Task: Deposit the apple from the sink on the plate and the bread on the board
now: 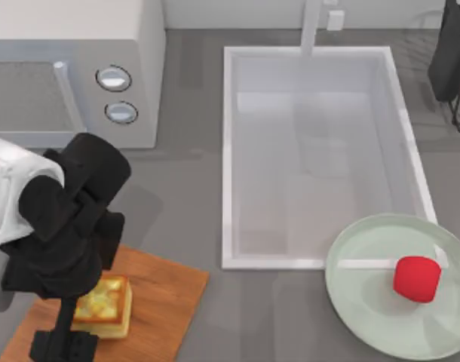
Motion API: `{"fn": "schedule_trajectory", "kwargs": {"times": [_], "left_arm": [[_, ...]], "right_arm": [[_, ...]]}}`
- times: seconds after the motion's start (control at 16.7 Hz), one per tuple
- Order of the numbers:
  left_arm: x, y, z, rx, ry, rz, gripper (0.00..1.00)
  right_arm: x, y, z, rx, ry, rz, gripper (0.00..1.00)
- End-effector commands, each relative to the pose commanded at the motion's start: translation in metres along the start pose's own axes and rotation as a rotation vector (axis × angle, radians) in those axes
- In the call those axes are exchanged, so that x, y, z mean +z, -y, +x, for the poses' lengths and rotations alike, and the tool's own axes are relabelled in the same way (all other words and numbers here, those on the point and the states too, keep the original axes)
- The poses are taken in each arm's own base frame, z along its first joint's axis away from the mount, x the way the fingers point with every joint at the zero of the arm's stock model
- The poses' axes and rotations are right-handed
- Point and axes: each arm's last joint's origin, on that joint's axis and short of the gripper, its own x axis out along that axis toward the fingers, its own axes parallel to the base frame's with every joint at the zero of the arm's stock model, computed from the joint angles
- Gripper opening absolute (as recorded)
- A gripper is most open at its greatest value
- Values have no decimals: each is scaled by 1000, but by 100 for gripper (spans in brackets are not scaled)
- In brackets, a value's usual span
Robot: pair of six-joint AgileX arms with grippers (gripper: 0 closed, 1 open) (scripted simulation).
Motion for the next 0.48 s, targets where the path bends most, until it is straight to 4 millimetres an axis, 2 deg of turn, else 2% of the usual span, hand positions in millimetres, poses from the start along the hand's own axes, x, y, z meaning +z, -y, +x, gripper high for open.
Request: {"fn": "schedule_trajectory", "kwargs": {"times": [0.24,0.48], "left_arm": [[19,-14,-18,-182,-42,176,100],[42,-34,-32,-425,-12,412,100]], "right_arm": [[0,0,0,0,0,0,100],[0,0,0,0,0,0,100]]}}
